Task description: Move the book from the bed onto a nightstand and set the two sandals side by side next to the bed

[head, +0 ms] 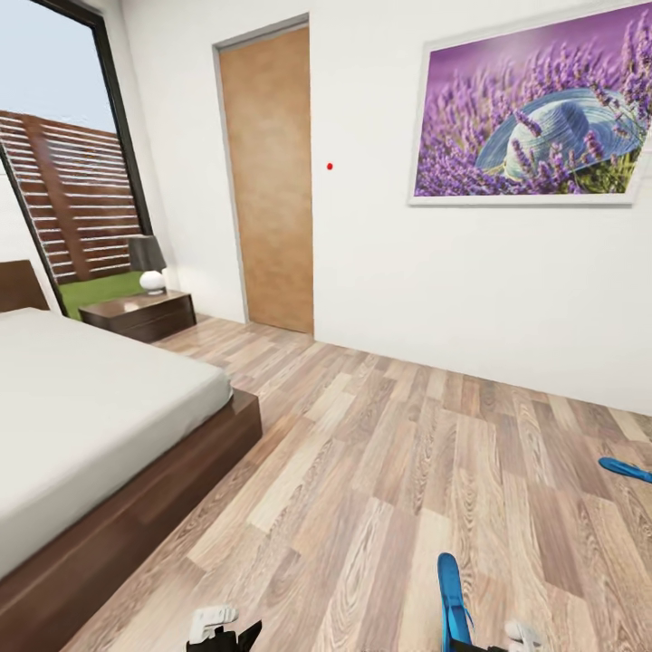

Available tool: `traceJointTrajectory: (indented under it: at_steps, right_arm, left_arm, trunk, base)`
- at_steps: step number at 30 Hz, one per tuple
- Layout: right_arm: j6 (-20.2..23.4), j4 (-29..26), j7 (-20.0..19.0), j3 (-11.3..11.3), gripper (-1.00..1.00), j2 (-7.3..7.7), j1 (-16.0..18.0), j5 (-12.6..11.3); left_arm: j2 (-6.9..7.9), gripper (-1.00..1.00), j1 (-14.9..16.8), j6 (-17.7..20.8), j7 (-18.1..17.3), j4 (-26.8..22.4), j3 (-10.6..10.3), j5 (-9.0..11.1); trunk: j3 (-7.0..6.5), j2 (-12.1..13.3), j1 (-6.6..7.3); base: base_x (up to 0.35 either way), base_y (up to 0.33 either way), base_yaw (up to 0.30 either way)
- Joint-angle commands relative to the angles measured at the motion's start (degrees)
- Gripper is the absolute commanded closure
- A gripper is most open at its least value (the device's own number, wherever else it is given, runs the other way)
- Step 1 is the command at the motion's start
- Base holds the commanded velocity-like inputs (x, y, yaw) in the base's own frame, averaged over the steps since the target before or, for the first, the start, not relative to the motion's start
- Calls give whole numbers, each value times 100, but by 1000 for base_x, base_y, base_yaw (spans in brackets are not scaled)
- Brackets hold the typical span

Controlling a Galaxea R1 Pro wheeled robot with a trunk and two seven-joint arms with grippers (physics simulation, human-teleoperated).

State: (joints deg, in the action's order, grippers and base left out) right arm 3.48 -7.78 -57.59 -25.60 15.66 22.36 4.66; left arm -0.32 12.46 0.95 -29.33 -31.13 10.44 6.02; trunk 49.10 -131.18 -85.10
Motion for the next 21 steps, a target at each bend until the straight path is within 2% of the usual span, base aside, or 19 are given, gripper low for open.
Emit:
traceJointTrajectory:
  at_steps: [1, 21]
  right_arm:
    - [39, -4, -24, -59, 100, -2, 5, 44]
    - [39, -4, -24, -59, 100, -2, 5, 44]
  left_arm:
    - [-3, -100, 2, 10, -38, 2, 28, 22]
    - [-3, -100, 2, 10, -38, 2, 28, 22]
  trunk:
    - [6, -2, 1]
    - [6, -2, 1]
  base:
    - [0, 0, -300]
    - [0, 0, -300]
